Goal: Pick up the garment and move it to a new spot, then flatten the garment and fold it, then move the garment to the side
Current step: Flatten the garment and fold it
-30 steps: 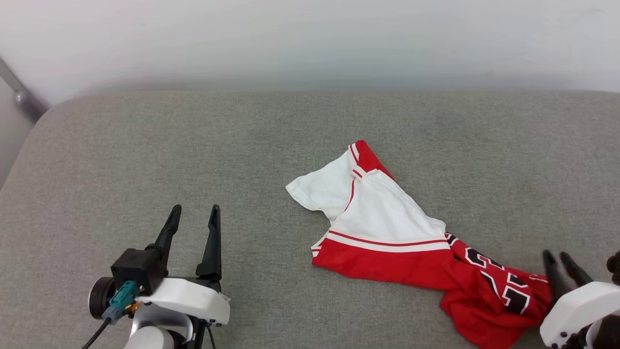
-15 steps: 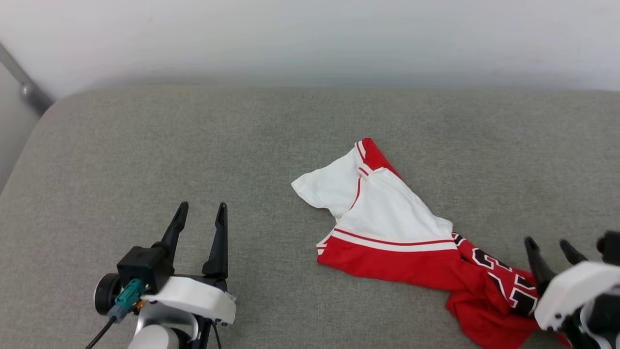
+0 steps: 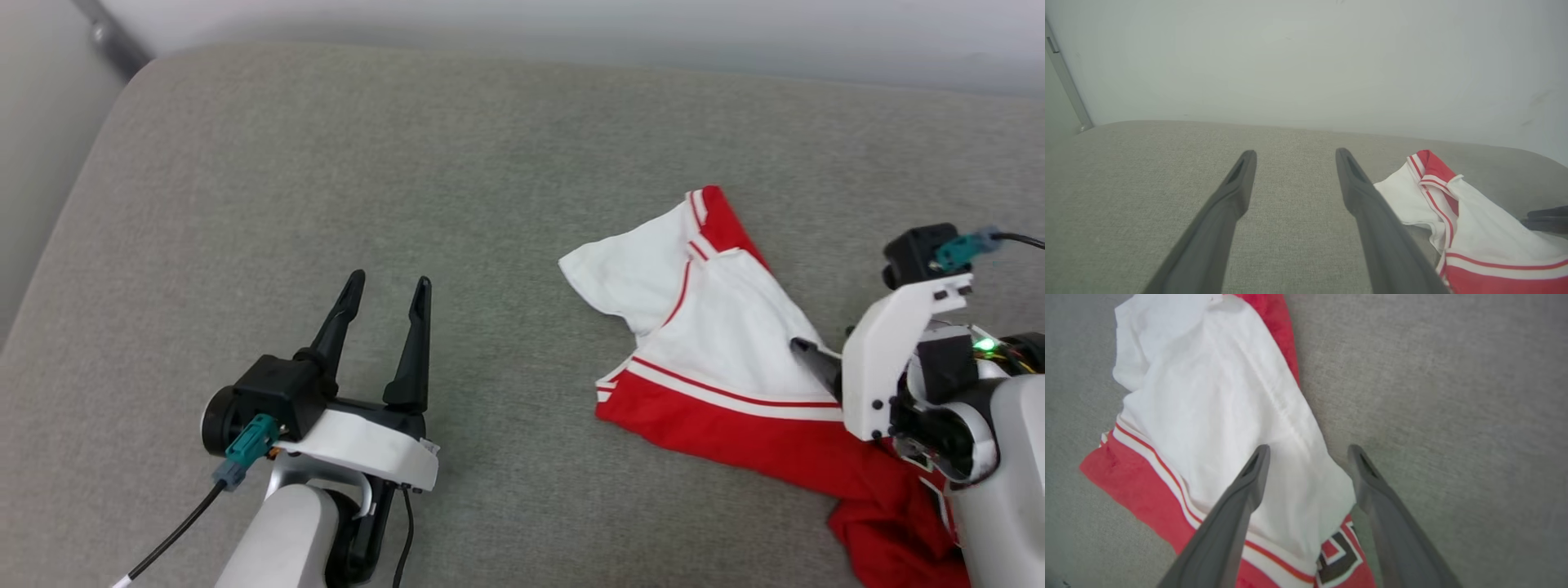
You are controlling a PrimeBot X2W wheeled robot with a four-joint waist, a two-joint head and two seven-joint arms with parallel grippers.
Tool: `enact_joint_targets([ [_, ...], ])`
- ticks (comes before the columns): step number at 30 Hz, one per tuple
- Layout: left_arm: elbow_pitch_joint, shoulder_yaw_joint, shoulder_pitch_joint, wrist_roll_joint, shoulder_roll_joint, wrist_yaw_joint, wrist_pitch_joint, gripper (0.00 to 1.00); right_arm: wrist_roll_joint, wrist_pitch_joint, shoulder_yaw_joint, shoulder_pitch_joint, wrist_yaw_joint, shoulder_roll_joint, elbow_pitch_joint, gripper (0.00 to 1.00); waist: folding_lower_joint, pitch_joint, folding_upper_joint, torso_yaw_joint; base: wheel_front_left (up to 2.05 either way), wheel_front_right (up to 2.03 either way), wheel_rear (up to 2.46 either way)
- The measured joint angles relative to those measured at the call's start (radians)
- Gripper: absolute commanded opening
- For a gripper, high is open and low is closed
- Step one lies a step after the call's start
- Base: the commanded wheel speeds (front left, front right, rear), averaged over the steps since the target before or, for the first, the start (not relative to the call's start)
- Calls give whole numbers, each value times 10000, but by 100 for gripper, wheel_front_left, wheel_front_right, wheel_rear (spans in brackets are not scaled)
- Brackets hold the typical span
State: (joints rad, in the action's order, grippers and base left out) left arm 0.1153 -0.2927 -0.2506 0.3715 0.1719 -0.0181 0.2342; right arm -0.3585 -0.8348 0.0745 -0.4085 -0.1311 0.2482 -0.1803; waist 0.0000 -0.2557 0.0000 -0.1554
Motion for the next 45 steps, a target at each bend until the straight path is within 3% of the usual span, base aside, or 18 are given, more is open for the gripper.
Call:
enact_joint_targets([
  [6, 391, 0, -178, 12, -174, 96, 157, 100, -255, -901, 510, -469, 2, 224, -1009, 100, 0, -326, 0, -441, 0, 0, 0],
  [7, 443, -2, -190, 12, -190, 107, 169, 100, -280, -1003, 545, -512, 2, 242, -1083, 91, 0, -343, 0, -480, 0, 0, 0],
  [8, 500, 4, -190, 12, -201, 117, 173, 100, -316, -1087, 581, -531, 2, 257, -1145, 40, 0, -350, 0, -508, 0, 0, 0],
  [9, 539, 15, -191, 12, -205, 140, 211, 100, -322, -1122, 696, -545, 2, 297, -1141, 0, 0, -354, 0, -522, 0, 0, 0],
  [16, 660, 132, -130, -25, -217, 119, 244, 100, -372, -251, 1191, -619, 0, 481, -769, 0, 1, -200, 0, -290, 0, 0, 0],
  [23, 667, 180, 140, -65, -125, 50, 255, 100, 182, 650, -268, -426, -2, 558, 169, 0, 0, 235, 1, 129, 0, 0, 0],
  [30, 598, 173, 569, -58, 4, -86, 174, 100, 704, 1103, -2525, 1949, 0, -474, 629, 0, 0, 736, 0, 593, 0, 0, 0],
  [34, 516, 196, 847, 15, 67, -184, 88, 100, 872, 1609, -2951, 3304, 0, -1346, 468, 0, 0, 1028, 0, 801, 0, 0, 0],
  [35, 497, 213, 912, 29, 84, -205, 58, 100, 842, 1808, -2949, 3525, 2, -1505, 397, 24, 0, 1093, 0, 850, 0, 0, 0],
  [36, 468, 221, 967, 40, 102, -219, 38, 100, 849, 2115, -2943, 3718, 0, -1615, 368, 91, 0, 1160, 0, 896, 0, 0, 0],
  [37, 449, 219, 1017, 42, 119, -249, -2, 100, 855, 2533, -2984, 3848, 0, -1699, 359, 100, 0, 1225, 0, 935, 0, 0, 0],
  [42, 314, 192, 1225, 96, 209, -307, -165, 100, 888, 4654, -3413, 4196, 2, -1893, 301, 100, 0, 1582, 0, 1029, 0, 0, 0],
  [45, 209, 192, 1376, 104, 297, -366, -251, 100, 882, 5290, -3582, 4420, 2, -1931, 410, 100, -1, 1792, 0, 1046, 0, 0, 0],
])
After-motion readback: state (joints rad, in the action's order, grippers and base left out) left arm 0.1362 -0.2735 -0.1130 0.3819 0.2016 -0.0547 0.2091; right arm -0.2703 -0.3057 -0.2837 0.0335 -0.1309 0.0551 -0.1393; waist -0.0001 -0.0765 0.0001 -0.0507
